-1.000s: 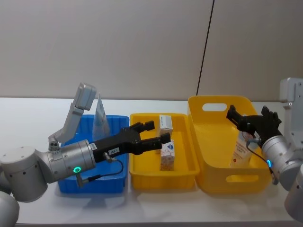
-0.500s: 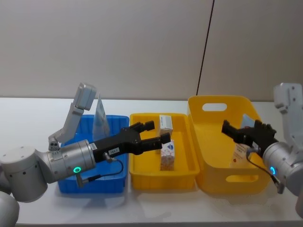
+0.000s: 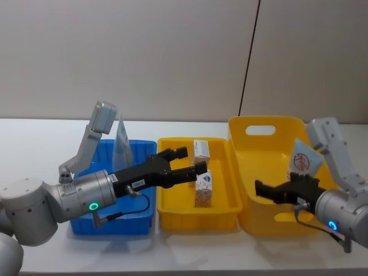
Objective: Bimanual collaborative sorting of washing and personal care products
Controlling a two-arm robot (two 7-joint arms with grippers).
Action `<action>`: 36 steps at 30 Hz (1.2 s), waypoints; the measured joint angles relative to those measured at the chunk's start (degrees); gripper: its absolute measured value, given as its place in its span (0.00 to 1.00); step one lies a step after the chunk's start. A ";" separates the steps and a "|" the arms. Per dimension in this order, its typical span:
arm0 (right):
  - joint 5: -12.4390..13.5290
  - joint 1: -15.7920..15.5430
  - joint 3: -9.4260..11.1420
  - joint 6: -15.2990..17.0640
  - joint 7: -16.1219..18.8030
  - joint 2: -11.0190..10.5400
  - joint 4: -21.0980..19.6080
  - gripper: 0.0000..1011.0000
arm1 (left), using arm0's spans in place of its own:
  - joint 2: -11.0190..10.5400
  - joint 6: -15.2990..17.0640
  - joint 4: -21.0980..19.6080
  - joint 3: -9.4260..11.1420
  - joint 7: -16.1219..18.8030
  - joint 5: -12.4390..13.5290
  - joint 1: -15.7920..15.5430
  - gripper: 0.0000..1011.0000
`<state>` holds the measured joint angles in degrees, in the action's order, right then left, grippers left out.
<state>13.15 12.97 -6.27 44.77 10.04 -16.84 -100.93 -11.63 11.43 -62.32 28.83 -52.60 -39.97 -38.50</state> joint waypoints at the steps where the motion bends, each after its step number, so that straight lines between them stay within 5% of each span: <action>1: 0.00 0.00 -0.30 0.48 0.66 -0.42 -0.05 0.99 | -0.01 0.00 -0.03 0.00 0.05 0.02 0.02 0.99; 7: -0.16 0.10 -2.85 2.94 4.53 -3.93 -0.48 0.99 | -0.38 -0.35 -1.35 -0.11 2.24 1.14 1.09 0.99; 16: -0.16 -0.25 -2.98 1.82 4.45 -3.95 -0.51 0.99 | -1.55 -1.57 -4.80 -0.41 8.02 4.39 3.87 0.99; 36: 1.01 -4.69 -4.21 -12.78 0.85 -3.45 -0.44 0.99 | -4.64 -4.83 -14.00 -1.27 23.51 12.87 11.27 0.99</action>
<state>14.16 8.28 -10.48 31.99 10.88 -20.29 -101.38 -16.27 6.60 -76.33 27.56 -29.10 -27.10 -27.23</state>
